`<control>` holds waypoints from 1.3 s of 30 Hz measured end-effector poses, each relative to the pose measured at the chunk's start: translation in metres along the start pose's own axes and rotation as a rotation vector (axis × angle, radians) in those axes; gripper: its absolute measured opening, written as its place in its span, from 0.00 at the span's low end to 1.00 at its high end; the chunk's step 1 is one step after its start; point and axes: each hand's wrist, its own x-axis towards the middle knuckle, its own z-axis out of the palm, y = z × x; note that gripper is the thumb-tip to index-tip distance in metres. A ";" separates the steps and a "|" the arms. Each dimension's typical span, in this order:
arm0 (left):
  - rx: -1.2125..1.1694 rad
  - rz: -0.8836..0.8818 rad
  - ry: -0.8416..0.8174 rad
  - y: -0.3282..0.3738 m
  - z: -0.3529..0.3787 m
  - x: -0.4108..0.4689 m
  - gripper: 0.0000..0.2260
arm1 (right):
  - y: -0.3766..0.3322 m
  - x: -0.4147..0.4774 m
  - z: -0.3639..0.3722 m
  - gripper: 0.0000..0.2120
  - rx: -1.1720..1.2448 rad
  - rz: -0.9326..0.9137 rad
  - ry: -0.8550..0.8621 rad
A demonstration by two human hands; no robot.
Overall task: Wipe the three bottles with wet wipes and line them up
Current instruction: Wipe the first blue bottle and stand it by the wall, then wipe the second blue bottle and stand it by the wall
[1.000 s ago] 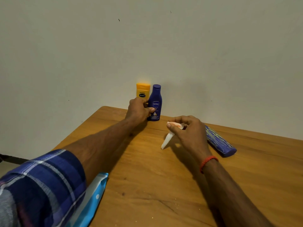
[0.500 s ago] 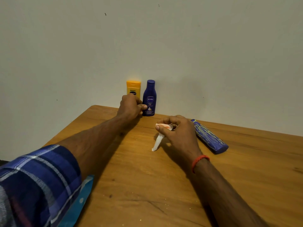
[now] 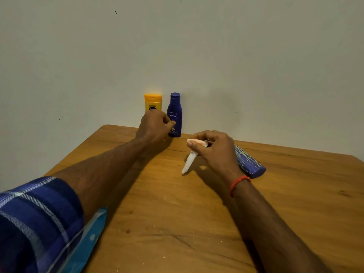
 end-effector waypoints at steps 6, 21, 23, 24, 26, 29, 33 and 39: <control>0.015 0.217 -0.329 0.040 0.013 -0.014 0.10 | -0.010 -0.003 -0.058 0.09 0.022 -0.012 0.107; 0.168 0.358 -0.737 0.070 0.101 0.006 0.29 | 0.036 -0.062 -0.131 0.04 0.069 0.154 0.291; 0.219 0.427 -0.787 0.075 0.108 0.014 0.26 | 0.041 -0.067 -0.131 0.05 0.128 0.185 0.308; 0.228 0.452 -0.805 0.077 0.110 0.017 0.24 | 0.042 -0.069 -0.131 0.05 0.151 0.211 0.310; 0.207 0.467 -0.795 0.078 0.110 0.019 0.20 | 0.045 -0.073 -0.128 0.05 0.148 0.244 0.302; 0.123 0.414 -0.777 0.078 0.100 0.016 0.19 | 0.046 -0.076 -0.126 0.06 0.110 0.266 0.284; -0.008 0.312 -0.791 0.077 0.066 -0.002 0.17 | 0.042 -0.074 -0.124 0.06 0.193 0.295 0.278; -0.186 0.222 -0.591 0.079 -0.018 -0.063 0.17 | -0.021 -0.074 -0.136 0.07 0.296 0.120 0.218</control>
